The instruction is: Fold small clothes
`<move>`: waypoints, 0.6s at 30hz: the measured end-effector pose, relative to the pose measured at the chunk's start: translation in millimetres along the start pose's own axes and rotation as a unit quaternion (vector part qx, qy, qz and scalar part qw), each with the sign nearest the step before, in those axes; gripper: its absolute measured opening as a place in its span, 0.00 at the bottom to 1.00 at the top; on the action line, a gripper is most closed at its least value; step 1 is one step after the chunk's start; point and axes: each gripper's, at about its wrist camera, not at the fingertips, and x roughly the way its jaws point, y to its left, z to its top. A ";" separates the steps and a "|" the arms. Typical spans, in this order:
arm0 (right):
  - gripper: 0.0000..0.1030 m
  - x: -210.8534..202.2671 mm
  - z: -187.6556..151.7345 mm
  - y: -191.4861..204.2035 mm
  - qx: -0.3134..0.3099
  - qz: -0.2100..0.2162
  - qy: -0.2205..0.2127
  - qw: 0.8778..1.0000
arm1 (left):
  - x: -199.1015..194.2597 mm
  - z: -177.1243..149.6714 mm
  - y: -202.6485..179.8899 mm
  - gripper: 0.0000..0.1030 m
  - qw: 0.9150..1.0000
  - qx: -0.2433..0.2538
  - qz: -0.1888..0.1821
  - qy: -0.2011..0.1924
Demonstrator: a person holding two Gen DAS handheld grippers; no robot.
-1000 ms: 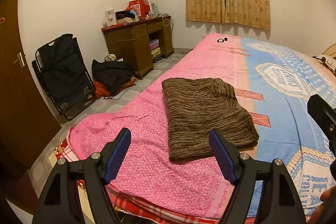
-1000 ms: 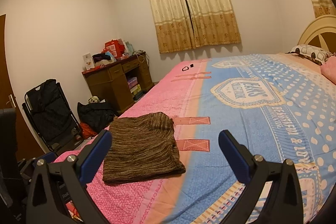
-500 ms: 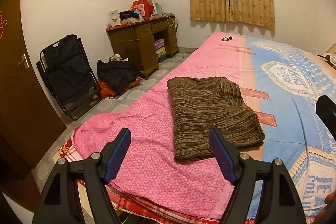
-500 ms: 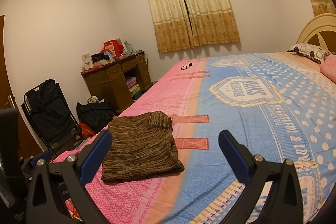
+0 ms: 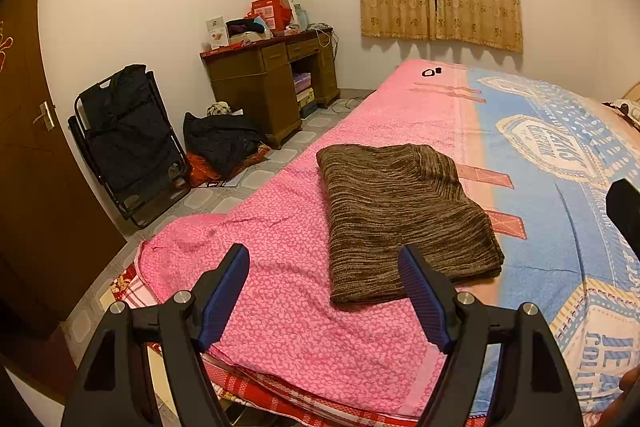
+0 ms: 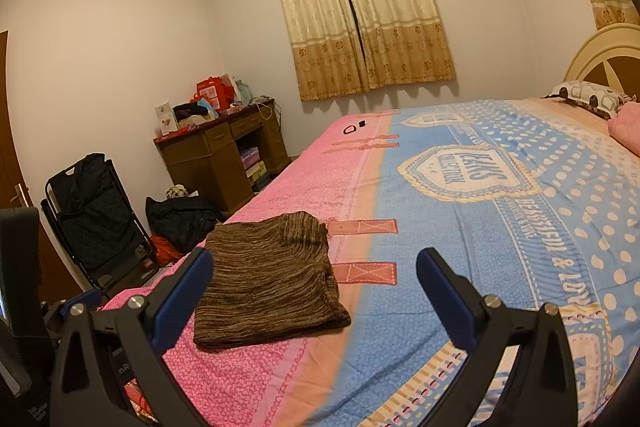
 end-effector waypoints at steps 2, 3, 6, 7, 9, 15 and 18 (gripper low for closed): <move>1.00 -0.2 0.1 -0.1 0.000 0.000 -0.001 1.000 | 0.2 1.1 0.3 0.75 1.000 -0.001 0.001 0.001; 1.00 -0.3 0.4 -0.1 -0.001 0.000 -0.002 1.000 | 0.0 1.3 0.8 0.75 1.000 -0.002 0.000 0.001; 1.00 -0.7 1.2 0.9 0.000 -0.001 -0.004 1.000 | 0.0 1.3 1.1 0.75 1.000 -0.001 0.000 0.000; 1.00 -0.9 0.8 1.0 0.000 -0.001 -0.003 1.000 | 0.0 1.2 1.0 0.75 1.000 -0.001 0.000 0.000; 1.00 -0.8 1.0 0.9 0.000 -0.001 -0.002 1.000 | -0.1 1.2 0.9 0.75 1.000 -0.001 0.001 0.001; 1.00 -1.2 1.7 2.0 0.000 -0.002 -0.003 1.000 | -0.2 1.3 0.8 0.75 1.000 -0.002 0.001 0.001; 1.00 -1.3 1.2 2.0 0.000 -0.002 -0.003 1.000 | 0.0 1.0 0.9 0.75 1.000 -0.002 0.002 0.000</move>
